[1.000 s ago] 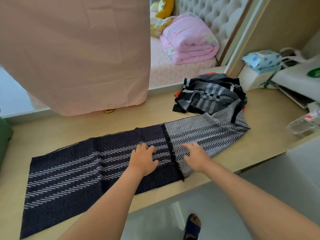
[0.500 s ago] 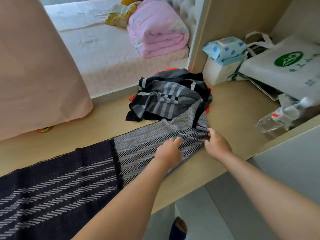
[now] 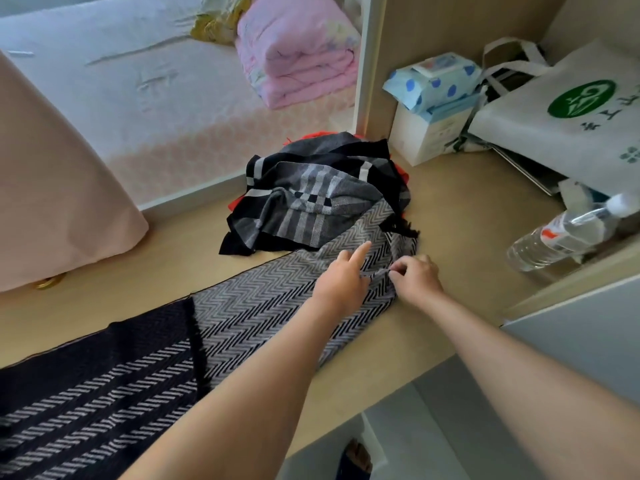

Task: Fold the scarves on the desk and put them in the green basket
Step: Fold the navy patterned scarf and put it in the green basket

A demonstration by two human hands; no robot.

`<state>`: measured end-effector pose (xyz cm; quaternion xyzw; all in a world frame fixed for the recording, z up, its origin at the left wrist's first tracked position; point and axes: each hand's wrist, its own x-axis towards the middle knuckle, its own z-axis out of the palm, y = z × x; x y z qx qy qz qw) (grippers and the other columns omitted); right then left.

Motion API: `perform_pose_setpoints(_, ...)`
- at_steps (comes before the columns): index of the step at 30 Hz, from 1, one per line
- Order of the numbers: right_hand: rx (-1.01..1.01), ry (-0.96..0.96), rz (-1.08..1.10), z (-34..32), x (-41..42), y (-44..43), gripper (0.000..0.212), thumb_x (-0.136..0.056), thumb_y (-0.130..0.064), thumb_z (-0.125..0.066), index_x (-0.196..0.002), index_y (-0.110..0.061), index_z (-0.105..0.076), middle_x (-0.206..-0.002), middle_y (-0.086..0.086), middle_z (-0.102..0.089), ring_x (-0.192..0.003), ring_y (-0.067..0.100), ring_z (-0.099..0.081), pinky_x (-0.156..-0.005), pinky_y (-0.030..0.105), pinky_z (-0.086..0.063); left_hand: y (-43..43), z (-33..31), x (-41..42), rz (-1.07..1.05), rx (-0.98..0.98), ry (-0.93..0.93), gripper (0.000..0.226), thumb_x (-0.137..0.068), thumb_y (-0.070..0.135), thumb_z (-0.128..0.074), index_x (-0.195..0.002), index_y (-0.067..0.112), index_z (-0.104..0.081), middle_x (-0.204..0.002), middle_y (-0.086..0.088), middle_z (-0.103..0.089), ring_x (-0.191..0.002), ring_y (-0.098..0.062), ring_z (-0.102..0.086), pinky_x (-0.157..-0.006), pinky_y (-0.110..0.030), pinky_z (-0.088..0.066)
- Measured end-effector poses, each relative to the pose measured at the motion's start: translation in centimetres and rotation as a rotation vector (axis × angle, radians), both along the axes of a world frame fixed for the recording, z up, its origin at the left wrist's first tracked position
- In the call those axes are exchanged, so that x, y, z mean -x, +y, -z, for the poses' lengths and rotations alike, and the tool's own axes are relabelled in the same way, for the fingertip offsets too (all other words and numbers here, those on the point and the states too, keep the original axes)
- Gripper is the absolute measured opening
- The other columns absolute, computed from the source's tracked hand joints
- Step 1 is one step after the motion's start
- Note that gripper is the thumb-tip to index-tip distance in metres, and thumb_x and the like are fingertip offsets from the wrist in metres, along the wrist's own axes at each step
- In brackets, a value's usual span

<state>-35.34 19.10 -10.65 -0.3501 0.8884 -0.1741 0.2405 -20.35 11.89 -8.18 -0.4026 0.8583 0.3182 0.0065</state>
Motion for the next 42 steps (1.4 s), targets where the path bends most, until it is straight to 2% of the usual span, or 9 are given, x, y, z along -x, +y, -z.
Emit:
perform_pose_setpoints(5,0.262,-0.206,-0.105,-2.7,-3.8,-0.2,0.008,-0.086,-0.019,-0.071,-0.083,-0.026,-0.070,-0.088,-0.009,-0.071,-0.086,0.011,-0.065,-0.078,0.025,-0.048,-1.0,-1.4,-2.8,0.060,0.039,0.139,0.087,-0.093,0.015,-0.056,-0.152,0.048,-0.001,-0.145,0.003,-0.033,-0.106,-0.021,-0.055,-0.077,-0.041,-0.053)
perform_pose_setpoints(8,0.332,-0.314,-0.165,-4.4,-7.7,-0.3,0.014,-0.079,-0.015,-0.079,-0.076,-0.027,-0.073,-0.080,-0.010,-0.073,-0.078,0.007,-0.069,-0.077,0.024,-0.054,-1.8,-2.5,-6.4,0.137,0.039,0.183,0.065,-0.089,0.008,-0.053,-0.146,0.037,-0.041,-0.128,-0.002,-0.055,-0.102,-0.022,-0.059,-0.082,-0.040,-0.051)
perform_pose_setpoints(10,0.384,-0.415,-0.152,-5.3,-10.5,-0.6,0.019,-0.076,-0.010,-0.081,-0.073,-0.027,-0.073,-0.079,-0.007,-0.074,-0.076,0.010,-0.069,-0.077,0.026,-0.057,-2.2,-3.0,-9.5,0.123,0.069,0.199,0.038,-0.087,0.010,-0.059,-0.120,0.026,-0.068,-0.107,-0.004,-0.066,-0.096,-0.024,-0.062,-0.082,-0.038,-0.051)
perform_pose_setpoints(13,0.445,-0.463,-0.109,-6.2,-14.9,-1.2,0.023,-0.075,-0.011,-0.079,-0.091,-0.025,-0.069,-0.087,-0.006,-0.068,-0.075,0.009,-0.064,-0.078,0.028,-0.055,-2.4,-4.2,-14.7,0.004,0.136,0.173,0.023,-0.088,0.016,-0.065,-0.107,0.022,-0.075,-0.099,0.000,-0.070,-0.091,-0.020,-0.062,-0.080,-0.032,-0.050)
perform_pose_setpoints(21,0.041,-0.347,-0.308,-6.1,-24.6,-1.0,0.057,-0.083,-0.024,-0.064,-0.138,-0.029,-0.050,-0.123,-0.005,-0.058,-0.113,0.018,-0.057,-0.091,0.028,-0.044,-1.6,-5.8,-30.6,-0.322,0.200,0.296,0.024,-0.082,0.004,-0.057,-0.089,0.027,-0.051,-0.088,0.009,-0.048,-0.075,-0.009,-0.047,-0.064,-0.029,-0.039)
perform_pose_setpoints(29,-0.195,-0.153,-0.494,-2.1,-31.9,0.6,0.046,-0.095,-0.014,-0.045,-0.136,-0.032,-0.054,-0.143,0.000,-0.048,-0.133,0.024,-0.043,-0.110,0.039,-0.038,0.0,-2.6,-42.4,-0.270,0.147,-0.497,0.028,-0.089,0.015,-0.055,-0.117,0.022,-0.055,-0.120,-0.006,-0.051,-0.112,-0.028,-0.049,-0.087,-0.039,-0.047)
perform_pose_setpoints(37,-0.199,0.025,-0.567,0.3,-32.4,2.1,0.053,-0.088,-0.039,-0.060,-0.139,-0.033,-0.049,-0.134,-0.002,-0.054,-0.124,0.021,-0.053,-0.105,0.038,-0.039,1.6,0.7,-39.8,-0.017,0.544,0.049,0.035,-0.078,0.007,-0.056,-0.110,0.016,-0.066,-0.129,-0.006,-0.054,-0.123,-0.029,-0.044,-0.097,-0.042,-0.038)
perform_pose_setpoints(39,-0.185,0.124,-0.590,0.4,-32.4,2.2,0.049,-0.085,-0.045,-0.060,-0.132,-0.037,-0.055,-0.127,-0.005,-0.062,-0.120,0.021,-0.054,-0.101,0.035,-0.039,1.8,1.4,-38.6,0.013,0.429,0.001,0.047,-0.087,0.013,-0.058,-0.133,0.021,-0.055,-0.142,-0.005,-0.047,-0.132,-0.027,-0.039,-0.106,-0.044,-0.036)
perform_pose_setpoints(42,-0.180,0.160,-0.657,0.6,-32.4,2.1,0.035,-0.086,-0.040,-0.059,-0.121,-0.040,-0.063,-0.114,-0.006,-0.066,-0.114,0.020,-0.053,-0.096,0.034,-0.034,1.5,2.1,-38.3,0.025,0.307,-0.376,0.079,-0.093,0.028,-0.058,-0.155,0.036,-0.009,-0.153,-0.004,-0.028,-0.136,-0.029,-0.033,-0.108,-0.043,-0.032)
